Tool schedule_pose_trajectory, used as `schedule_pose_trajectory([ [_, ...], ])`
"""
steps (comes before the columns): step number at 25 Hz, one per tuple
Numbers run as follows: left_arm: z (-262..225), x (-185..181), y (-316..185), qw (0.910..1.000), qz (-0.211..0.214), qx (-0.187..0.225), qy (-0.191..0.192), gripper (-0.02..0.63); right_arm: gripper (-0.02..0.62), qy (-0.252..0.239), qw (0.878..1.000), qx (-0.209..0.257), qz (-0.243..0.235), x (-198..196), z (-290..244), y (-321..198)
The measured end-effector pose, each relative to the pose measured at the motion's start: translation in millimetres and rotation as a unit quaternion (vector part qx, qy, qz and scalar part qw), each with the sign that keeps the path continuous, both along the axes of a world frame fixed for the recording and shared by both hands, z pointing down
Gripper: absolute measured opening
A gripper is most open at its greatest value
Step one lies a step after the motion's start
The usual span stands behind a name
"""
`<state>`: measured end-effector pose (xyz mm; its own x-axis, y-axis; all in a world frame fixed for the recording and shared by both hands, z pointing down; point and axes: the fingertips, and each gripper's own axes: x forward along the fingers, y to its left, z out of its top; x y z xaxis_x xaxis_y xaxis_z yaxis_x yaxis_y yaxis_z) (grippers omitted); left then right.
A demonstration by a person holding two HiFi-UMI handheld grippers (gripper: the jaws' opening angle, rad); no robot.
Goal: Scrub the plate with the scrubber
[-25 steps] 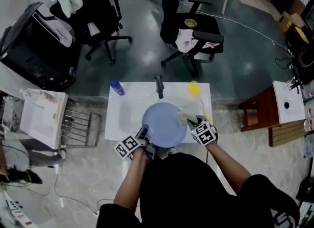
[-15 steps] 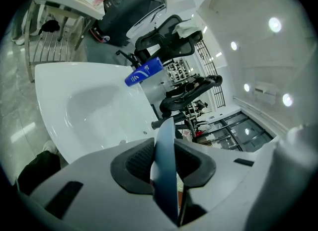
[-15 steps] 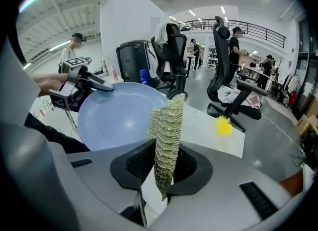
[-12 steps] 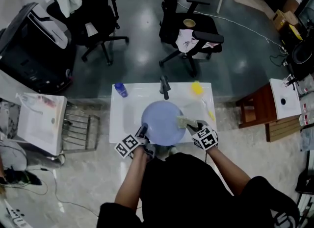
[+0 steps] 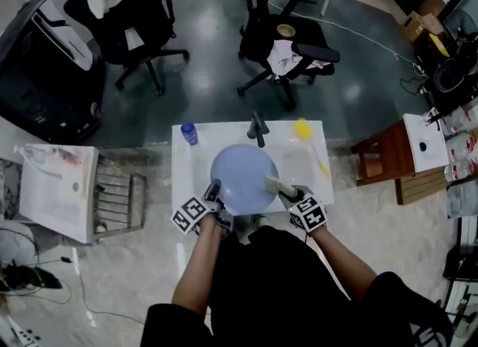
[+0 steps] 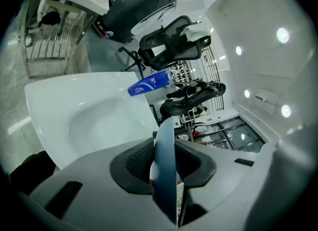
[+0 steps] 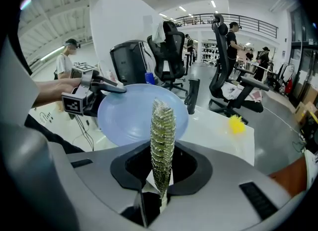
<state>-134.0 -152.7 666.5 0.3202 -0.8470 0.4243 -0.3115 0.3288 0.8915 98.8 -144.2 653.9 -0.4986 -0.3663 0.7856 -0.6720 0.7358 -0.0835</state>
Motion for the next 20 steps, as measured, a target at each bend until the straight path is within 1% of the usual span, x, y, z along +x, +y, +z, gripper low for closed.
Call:
schedule_pose_trajectory([
  [4, 0.1, -10.7, -3.5, 0.9997, 0.019, 0.008, -0.011, 0.094, 0.064, -0.007, 1.0, -0.007, 0.005, -19.8, 4.3, 9.6],
  [8, -3.0, -21.8, -7.6, 0.9987, 0.036, 0.023, -0.028, 0.094, 0.063, 0.007, 1.0, -0.025, -0.004, -33.9, 5.0, 22.1],
  [13, -5.8, -28.0, -11.4, 0.9965, 0.059, 0.041, -0.041, 0.092, 0.061, 0.031, 0.998, -0.055, -0.025, -39.2, 8.7, 24.5],
  [17, -7.6, -32.1, -11.3, 0.9961, 0.062, 0.048, -0.041, 0.092, 0.061, 0.021, 0.996, -0.078, -0.05, -53.7, 5.7, 28.2],
  [20, -5.8, -39.3, -12.1, 0.9964, 0.06, 0.045, -0.041, 0.091, 0.06, 0.014, 0.994, -0.089, -0.066, -67.5, 2.9, 35.7],
])
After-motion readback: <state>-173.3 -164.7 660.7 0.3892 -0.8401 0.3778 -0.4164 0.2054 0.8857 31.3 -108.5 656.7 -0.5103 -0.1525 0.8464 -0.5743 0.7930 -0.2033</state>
